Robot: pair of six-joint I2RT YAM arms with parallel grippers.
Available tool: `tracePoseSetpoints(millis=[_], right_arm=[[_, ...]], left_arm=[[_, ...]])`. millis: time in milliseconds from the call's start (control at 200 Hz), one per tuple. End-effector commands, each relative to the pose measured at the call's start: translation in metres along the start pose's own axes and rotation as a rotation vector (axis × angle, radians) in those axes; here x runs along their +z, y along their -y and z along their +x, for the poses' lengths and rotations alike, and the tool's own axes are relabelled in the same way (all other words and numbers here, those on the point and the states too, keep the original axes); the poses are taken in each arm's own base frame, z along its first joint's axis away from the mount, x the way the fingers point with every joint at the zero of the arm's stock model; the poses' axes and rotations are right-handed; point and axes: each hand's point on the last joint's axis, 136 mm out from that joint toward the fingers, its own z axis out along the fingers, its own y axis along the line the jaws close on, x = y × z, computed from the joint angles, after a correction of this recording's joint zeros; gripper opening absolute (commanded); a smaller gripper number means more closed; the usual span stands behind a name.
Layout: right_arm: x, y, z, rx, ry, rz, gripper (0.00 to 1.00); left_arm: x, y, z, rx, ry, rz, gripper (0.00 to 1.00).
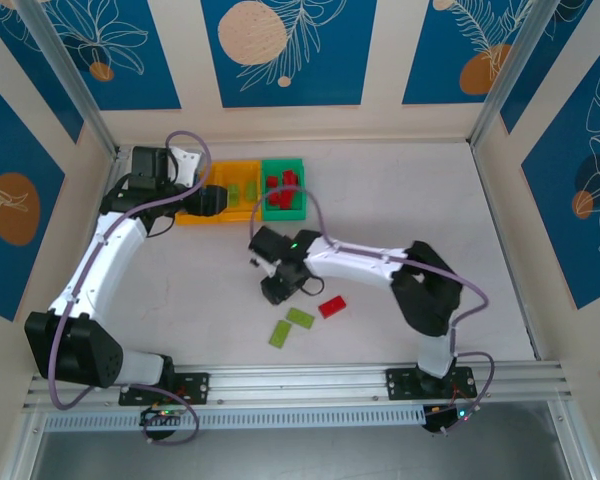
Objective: Sort the legos into containers by color
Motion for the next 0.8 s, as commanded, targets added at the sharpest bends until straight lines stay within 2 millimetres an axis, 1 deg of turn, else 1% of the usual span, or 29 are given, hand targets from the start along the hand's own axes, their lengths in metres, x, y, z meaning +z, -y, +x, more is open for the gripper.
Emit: tracePoseSetpoints(millis=[0,50,110,120,180,200,210,235,295,305,325,355,365,395,405,410,415,425,455,510,525,535,550,565,595,605,695,745,795], right_arm=[[-0.059,0.015,-0.067,0.121,0.297,-0.107,0.38],[-0.072,0.026,-0.089,0.147,0.378,-0.122,0.38],[-0.081,0.038,-0.115,0.171,0.450,-0.141,0.38],[-0.083,0.040,-0.122,0.175,0.469,-0.150,0.38],[-0.088,0.048,-0.148,0.183,0.524,-0.168,0.38],[-0.085,0.051,-0.156,0.183,0.533,-0.171,0.38],[-0.086,0.052,-0.164,0.181,0.547,-0.175,0.38],[-0.086,0.055,-0.173,0.179,0.562,-0.174,0.38],[-0.074,0.063,-0.198,0.163,0.592,-0.149,0.38],[-0.075,0.064,-0.202,0.159,0.602,-0.140,0.38],[-0.066,0.069,-0.208,0.160,0.598,-0.122,0.38],[-0.061,0.074,-0.219,0.154,0.605,-0.095,0.38],[-0.053,0.077,-0.220,0.156,0.594,-0.085,0.38],[-0.048,0.083,-0.231,0.150,0.598,-0.059,0.38],[-0.043,0.085,-0.233,0.148,0.593,-0.050,0.38],[-0.047,0.086,-0.236,0.146,0.601,-0.043,0.38],[-0.045,0.086,-0.237,0.144,0.599,-0.038,0.38],[-0.039,0.089,-0.237,0.143,0.588,-0.029,0.38],[-0.036,0.093,-0.248,0.132,0.597,-0.003,0.38],[-0.019,0.098,-0.259,0.103,0.580,0.028,0.38],[-0.018,0.099,-0.262,0.098,0.581,0.031,0.39],[-0.019,0.099,-0.265,0.092,0.584,0.034,0.39],[-0.011,0.100,-0.265,0.086,0.569,0.038,0.40],[-0.009,0.101,-0.268,0.080,0.566,0.044,0.43],[-0.010,0.101,-0.273,0.071,0.569,0.049,0.46],[-0.005,0.101,-0.272,0.068,0.557,0.051,0.48],[-0.008,0.098,-0.281,0.043,0.551,0.058,0.60],[-0.011,0.094,-0.282,0.030,0.553,0.053,0.62],[-0.021,0.090,-0.283,0.021,0.563,0.044,0.63]], left_arm=[[-0.019,0.039,-0.012,0.055,0.074,0.182,0.80],[-0.023,0.052,-0.015,0.073,0.092,0.244,0.80],[-0.028,0.066,-0.017,0.103,0.114,0.302,0.80],[-0.028,0.068,-0.017,0.109,0.117,0.309,0.80],[-0.031,0.079,-0.017,0.138,0.126,0.342,0.80],[-0.032,0.083,-0.017,0.148,0.128,0.349,0.80],[-0.032,0.084,-0.016,0.153,0.129,0.351,0.80],[-0.032,0.087,-0.016,0.163,0.129,0.357,0.80],[-0.033,0.092,-0.014,0.181,0.126,0.354,0.82],[-0.033,0.091,-0.014,0.182,0.126,0.349,0.82],[-0.033,0.091,-0.014,0.184,0.124,0.338,0.83],[-0.033,0.090,-0.013,0.188,0.119,0.323,0.85],[-0.034,0.090,-0.012,0.189,0.118,0.319,0.85],[-0.035,0.089,-0.010,0.194,0.114,0.305,0.86],[-0.035,0.089,-0.010,0.194,0.113,0.300,0.87],[-0.035,0.088,-0.009,0.194,0.112,0.298,0.87],[-0.035,0.088,-0.009,0.193,0.111,0.294,0.87],[-0.035,0.087,-0.009,0.192,0.110,0.288,0.87],[-0.036,0.085,-0.006,0.192,0.107,0.273,0.88],[-0.039,0.083,-0.002,0.195,0.106,0.257,0.91],[-0.039,0.083,-0.001,0.195,0.106,0.255,0.91],[-0.039,0.082,0.000,0.195,0.104,0.251,0.92],[-0.040,0.081,0.001,0.194,0.102,0.246,0.93],[-0.040,0.081,0.002,0.194,0.101,0.243,0.94],[-0.040,0.080,0.005,0.193,0.096,0.235,0.95],[-0.041,0.079,0.005,0.194,0.095,0.233,0.96],[-0.041,0.075,0.012,0.193,0.078,0.211,0.99],[-0.040,0.073,0.014,0.191,0.076,0.199,1.00],[-0.039,0.072,0.014,0.186,0.080,0.192,1.00]])
